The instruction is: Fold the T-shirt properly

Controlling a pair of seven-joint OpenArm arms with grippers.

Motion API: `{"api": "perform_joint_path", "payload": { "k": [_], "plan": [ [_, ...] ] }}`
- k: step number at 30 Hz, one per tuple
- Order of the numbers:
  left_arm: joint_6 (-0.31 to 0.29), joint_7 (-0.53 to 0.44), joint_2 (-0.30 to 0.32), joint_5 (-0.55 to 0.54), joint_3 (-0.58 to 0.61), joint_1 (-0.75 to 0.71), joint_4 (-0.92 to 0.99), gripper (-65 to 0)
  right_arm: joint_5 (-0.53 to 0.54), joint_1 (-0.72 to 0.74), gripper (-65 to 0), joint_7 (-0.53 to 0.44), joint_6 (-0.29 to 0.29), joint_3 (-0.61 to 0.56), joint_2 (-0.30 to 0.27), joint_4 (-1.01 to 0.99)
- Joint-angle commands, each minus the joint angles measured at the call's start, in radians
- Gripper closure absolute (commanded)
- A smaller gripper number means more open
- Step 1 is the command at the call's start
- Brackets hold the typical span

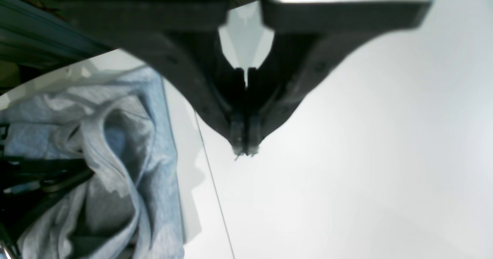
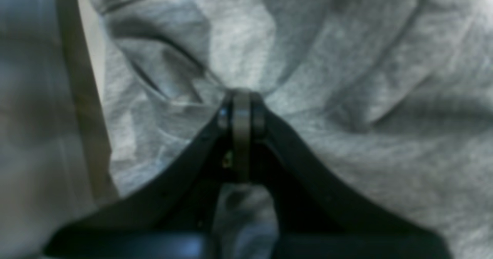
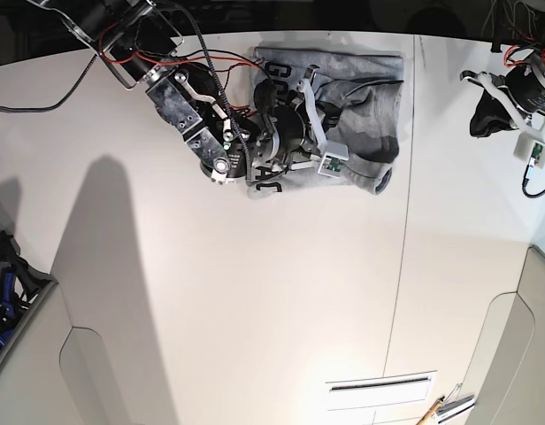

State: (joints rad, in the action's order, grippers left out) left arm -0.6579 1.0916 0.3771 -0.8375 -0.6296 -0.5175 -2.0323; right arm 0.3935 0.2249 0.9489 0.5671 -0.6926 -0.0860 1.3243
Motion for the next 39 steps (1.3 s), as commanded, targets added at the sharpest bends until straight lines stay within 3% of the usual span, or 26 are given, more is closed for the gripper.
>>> {"api": "perform_joint_path", "payload": {
  "k": [1, 5, 7, 14, 18, 23, 32, 39],
  "plan": [
    [0.003, -0.019, 0.013, -0.012, -0.008, 0.000, -0.010, 0.0, -0.132, -0.011, 0.0, 0.061, -0.084, 0.025, -0.011, -0.019],
    [0.004, -0.019, 0.013, -0.017, -0.008, 0.000, -0.010, 0.0, -0.214, -0.068, 0.0, 0.061, -0.226, 0.189, -0.007, -0.018],
    [0.003, -0.019, 0.014, -0.018, -0.008, 0.000, -0.010, 0.0, -0.218, -0.095, 0.0, 0.062, -0.251, 0.292, -0.008, -0.017],
    [0.004, -0.034, 0.014, -0.019, -0.008, 0.003, -0.010, 0.0, -0.207, -0.170, 0.0, 0.085, -0.257, 0.669, -0.008, -0.013],
    [0.003, -0.038, 0.014, -0.019, -0.008, 0.005, -0.010, 0.0, -0.119, -0.193, 0.0, 0.110, -0.256, 0.876, -0.019, -0.011],
    [0.003, -0.041, 0.014, -0.019, -0.008, 0.005, -0.010, 0.0, -0.031, -0.229, 0.0, 0.146, -0.200, 1.080, -0.058, -0.006],
    [0.003, -0.041, 0.014, -0.040, -0.008, 0.005, -0.010, 0.0, 0.026, -0.286, 0.0, 0.151, -0.185, 1.315, -0.162, 0.076],
    [0.003, -0.041, 0.014, -0.045, -0.008, 0.005, -0.010, 0.0, 0.046, -0.281, 0.0, 0.138, -0.185, 1.368, -0.174, 0.133]
  ]
}}
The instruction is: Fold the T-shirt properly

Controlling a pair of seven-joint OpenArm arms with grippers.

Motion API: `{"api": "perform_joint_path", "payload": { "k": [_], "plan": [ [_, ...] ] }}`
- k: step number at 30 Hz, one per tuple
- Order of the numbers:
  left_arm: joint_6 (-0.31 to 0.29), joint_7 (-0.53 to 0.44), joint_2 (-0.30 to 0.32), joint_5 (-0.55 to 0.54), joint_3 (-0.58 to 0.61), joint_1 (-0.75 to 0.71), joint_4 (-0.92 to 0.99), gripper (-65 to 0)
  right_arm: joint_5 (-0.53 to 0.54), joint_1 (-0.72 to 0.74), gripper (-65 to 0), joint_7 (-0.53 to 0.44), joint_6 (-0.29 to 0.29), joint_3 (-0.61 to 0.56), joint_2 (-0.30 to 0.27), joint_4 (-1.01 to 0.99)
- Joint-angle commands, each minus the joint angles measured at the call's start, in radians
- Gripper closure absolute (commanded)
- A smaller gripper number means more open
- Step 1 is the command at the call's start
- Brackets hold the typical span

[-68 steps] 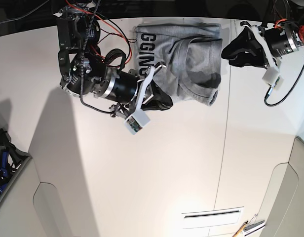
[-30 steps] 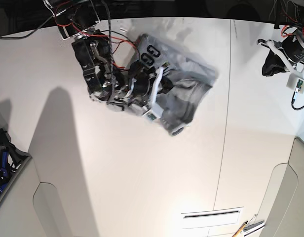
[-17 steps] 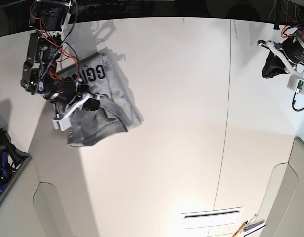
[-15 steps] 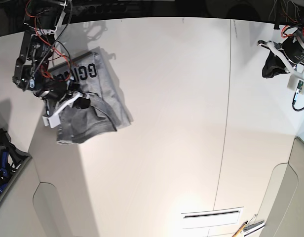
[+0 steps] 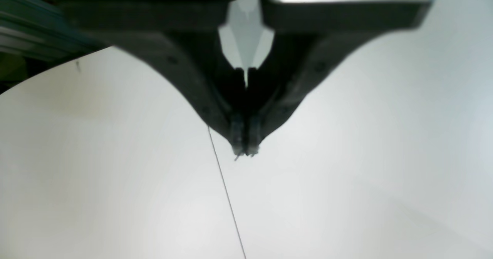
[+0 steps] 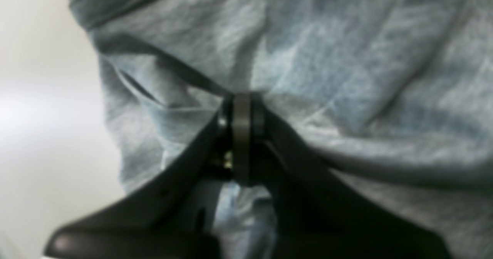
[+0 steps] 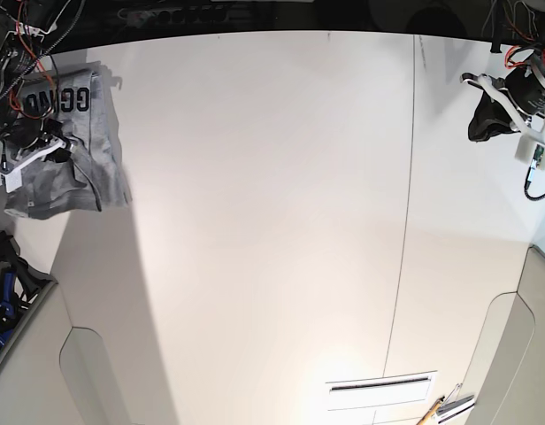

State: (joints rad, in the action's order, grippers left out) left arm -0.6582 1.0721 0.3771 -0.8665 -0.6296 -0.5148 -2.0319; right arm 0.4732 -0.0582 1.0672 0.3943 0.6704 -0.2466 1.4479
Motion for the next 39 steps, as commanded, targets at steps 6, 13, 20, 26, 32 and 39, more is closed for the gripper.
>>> {"api": "perform_joint_path", "payload": {
  "k": [6, 13, 20, 26, 32, 39],
  "plan": [
    [0.004, -0.023, 0.014, -0.016, -0.008, 0.002, -0.011, 0.0, -0.021, 0.003, 0.0, -0.025, -0.013, 0.005, -0.013, 0.145],
    [0.004, -0.029, 0.014, -0.016, -0.008, 0.002, -0.011, 0.0, 0.011, 0.002, 0.0, -0.061, 0.012, 0.005, -0.013, 0.446],
    [0.013, 0.063, 0.014, -0.012, -0.029, -0.039, -0.011, 0.0, 0.074, -0.062, 0.0, 0.006, 0.067, 0.005, -0.014, 0.681],
    [0.019, 0.082, 0.014, -0.013, -0.141, -0.188, -0.011, 0.0, 0.145, -0.307, 0.0, 0.075, 0.111, 0.005, -0.015, 0.774],
    [0.019, 0.145, 0.039, -0.084, -0.235, -0.388, -0.011, 0.0, 0.148, -0.601, 0.0, 0.177, 0.111, 0.005, -0.053, 0.777],
    [0.018, 0.204, 0.062, -0.202, -0.168, -0.648, 0.090, 0.0, 0.165, -0.958, 0.0, 0.229, 0.153, -0.010, -0.075, 0.765]
  ]
}}
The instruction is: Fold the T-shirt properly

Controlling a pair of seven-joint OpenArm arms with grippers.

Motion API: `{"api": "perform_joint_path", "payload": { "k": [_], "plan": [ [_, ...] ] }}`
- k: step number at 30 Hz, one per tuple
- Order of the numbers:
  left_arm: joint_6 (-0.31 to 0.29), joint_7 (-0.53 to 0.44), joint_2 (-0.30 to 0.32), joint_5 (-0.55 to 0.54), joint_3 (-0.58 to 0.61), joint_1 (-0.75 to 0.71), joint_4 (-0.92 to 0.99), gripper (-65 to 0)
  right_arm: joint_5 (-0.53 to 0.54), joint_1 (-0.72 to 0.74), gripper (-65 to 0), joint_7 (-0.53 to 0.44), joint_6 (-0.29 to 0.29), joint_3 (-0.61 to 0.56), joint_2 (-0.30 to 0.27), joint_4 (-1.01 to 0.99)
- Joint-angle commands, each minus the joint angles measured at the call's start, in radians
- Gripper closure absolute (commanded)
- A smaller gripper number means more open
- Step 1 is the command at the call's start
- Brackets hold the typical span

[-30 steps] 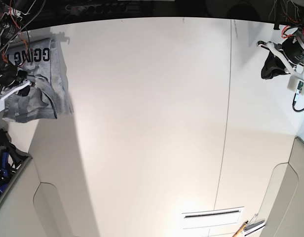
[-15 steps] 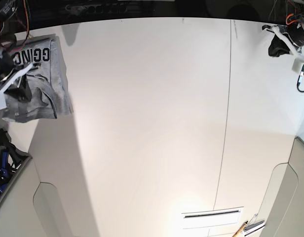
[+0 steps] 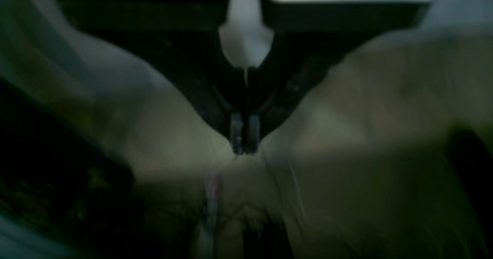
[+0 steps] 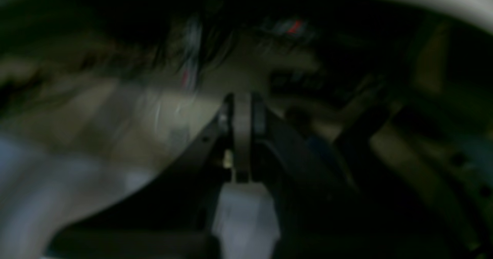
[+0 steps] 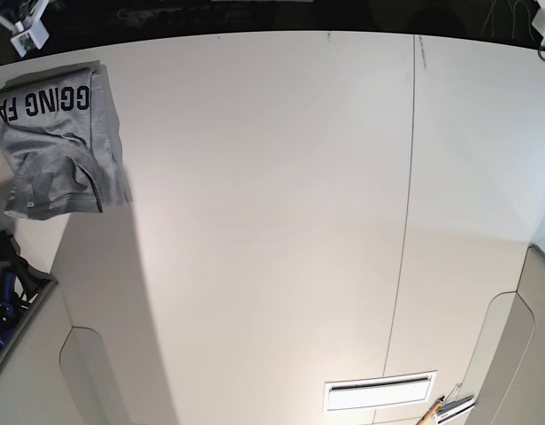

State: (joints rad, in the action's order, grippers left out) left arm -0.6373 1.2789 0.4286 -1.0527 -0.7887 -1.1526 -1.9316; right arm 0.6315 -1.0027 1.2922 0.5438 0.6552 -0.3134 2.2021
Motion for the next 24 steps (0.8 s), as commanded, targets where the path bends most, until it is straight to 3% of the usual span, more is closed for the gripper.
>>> {"api": "perform_joint_path", "payload": {
  "k": [1, 4, 8, 11, 14, 19, 24],
  "plan": [
    [-0.002, -0.014, 0.016, -0.018, 0.023, -0.024, 0.026, 0.0, 0.019, -0.048, 0.0, 0.011, 0.008, -0.006, -0.008, 0.001],
    [-0.003, -0.102, 0.037, -0.016, 0.150, -0.032, 0.174, 0.0, 0.031, -0.108, 0.0, 0.027, 0.032, -0.078, -0.012, -0.061],
    [-0.003, -0.389, 0.066, 0.073, 0.372, 0.008, 0.414, 0.0, 0.012, -0.105, 0.0, 0.022, 0.037, -0.281, -0.065, -0.261],
    [-0.003, -0.546, 0.076, 0.195, 0.544, 0.101, 0.589, 0.0, -0.030, -0.008, 0.0, 0.010, 0.037, -0.473, -0.111, -0.473],
    [-0.003, -0.606, 0.076, 0.279, 0.698, 0.220, 0.739, 0.0, -0.097, 0.146, 0.0, -0.017, 0.037, -0.651, -0.127, -0.718],
    [-0.003, -0.725, 0.065, 0.380, 0.945, 0.425, 0.922, 0.0, -0.220, 0.431, 0.0, -0.202, 0.037, -0.941, -0.117, -1.142],
    [-0.002, -0.817, 0.021, 0.511, 1.120, 0.608, 1.027, 0.0, -0.366, 0.664, 0.0, -0.380, 0.036, -1.214, -0.061, -1.448]
  ]
}}
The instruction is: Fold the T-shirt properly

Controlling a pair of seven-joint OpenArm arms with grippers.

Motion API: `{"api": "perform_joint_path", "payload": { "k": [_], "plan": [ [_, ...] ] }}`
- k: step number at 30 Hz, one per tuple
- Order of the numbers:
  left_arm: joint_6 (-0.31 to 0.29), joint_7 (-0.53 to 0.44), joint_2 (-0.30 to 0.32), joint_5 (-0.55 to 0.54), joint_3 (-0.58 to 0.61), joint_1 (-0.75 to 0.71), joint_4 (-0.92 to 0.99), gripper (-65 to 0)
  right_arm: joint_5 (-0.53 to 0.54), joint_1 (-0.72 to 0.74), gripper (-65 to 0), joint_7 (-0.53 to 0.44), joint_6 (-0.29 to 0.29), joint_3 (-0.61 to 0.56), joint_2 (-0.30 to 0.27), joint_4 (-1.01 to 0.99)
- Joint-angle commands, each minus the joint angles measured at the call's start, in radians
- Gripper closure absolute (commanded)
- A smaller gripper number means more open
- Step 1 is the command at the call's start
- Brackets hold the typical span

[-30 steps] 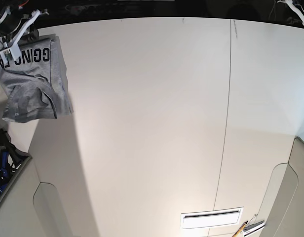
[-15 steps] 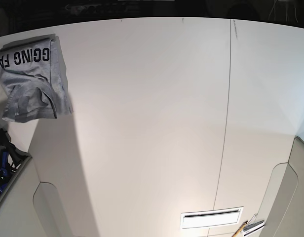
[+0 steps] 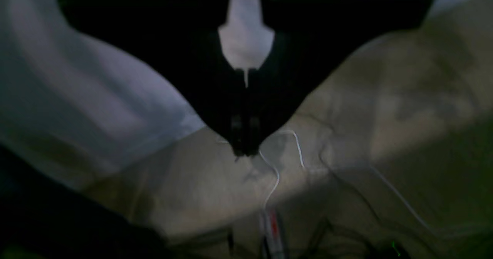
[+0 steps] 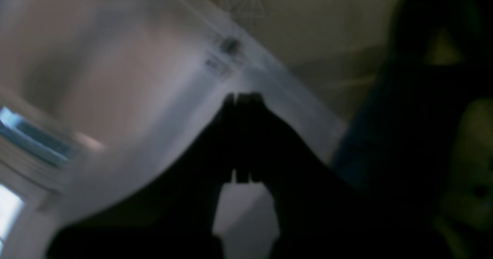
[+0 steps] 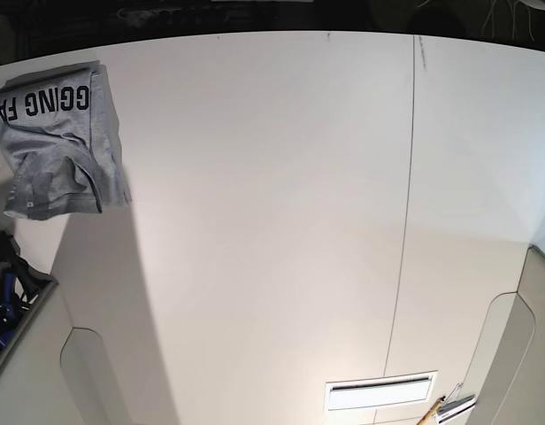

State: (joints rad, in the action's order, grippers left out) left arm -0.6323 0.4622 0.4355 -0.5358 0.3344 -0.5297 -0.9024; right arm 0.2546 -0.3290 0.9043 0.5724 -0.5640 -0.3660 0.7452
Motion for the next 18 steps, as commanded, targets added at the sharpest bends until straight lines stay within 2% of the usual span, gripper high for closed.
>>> {"api": "perform_joint_path", "payload": {
  "k": [1, 4, 6, 8, 11, 12, 14, 16, 18],
  "plan": [
    [-0.007, -0.021, 0.005, 0.020, 0.023, 0.016, 0.015, 0.0, 0.019, 0.024, 0.0, -0.016, 0.008, -0.032, 0.005, -0.031],
    [-0.007, -0.129, -0.018, 0.080, 0.081, 0.100, 0.073, 0.0, 0.087, 0.099, 0.0, -0.121, 0.006, -0.090, 0.042, -0.106],
    [-0.007, -0.203, -0.035, 0.109, 0.096, 0.148, 0.115, 0.0, 0.122, 0.121, 0.0, -0.239, -0.014, -0.090, 0.061, -0.126],
    [-0.007, -0.237, -0.058, 0.119, 0.096, 0.188, 0.155, 0.0, 0.129, 0.124, 0.0, -0.373, -0.101, -0.085, 0.074, -0.127],
    [-0.001, -0.242, -0.093, 0.119, 0.096, 0.235, 0.205, 0.0, 0.127, 0.124, -3.4, -0.503, -0.289, -0.070, 0.102, -0.127],
    [0.019, -0.242, -0.105, 0.119, 0.096, 0.247, 0.219, 0.0, 0.127, 0.124, -3.5, -0.521, -0.346, -0.063, 0.113, -0.126],
    [0.110, -0.260, -0.129, 0.131, 0.097, 0.264, 0.243, 0.0, 0.127, 0.124, -3.4, -0.550, -0.432, -0.038, 0.135, -0.127],
    [0.225, -0.297, -0.149, 0.159, 0.097, 0.278, 0.253, 0.0, 0.127, 0.124, -1.1, -0.565, -0.481, 0.000, 0.155, -0.127],
    [0.308, -0.308, -0.163, 0.175, 0.097, 0.283, 0.254, 0.0, 0.128, 0.123, 0.0, -0.565, -0.500, 0.050, 0.174, -0.127]
  ]
}}
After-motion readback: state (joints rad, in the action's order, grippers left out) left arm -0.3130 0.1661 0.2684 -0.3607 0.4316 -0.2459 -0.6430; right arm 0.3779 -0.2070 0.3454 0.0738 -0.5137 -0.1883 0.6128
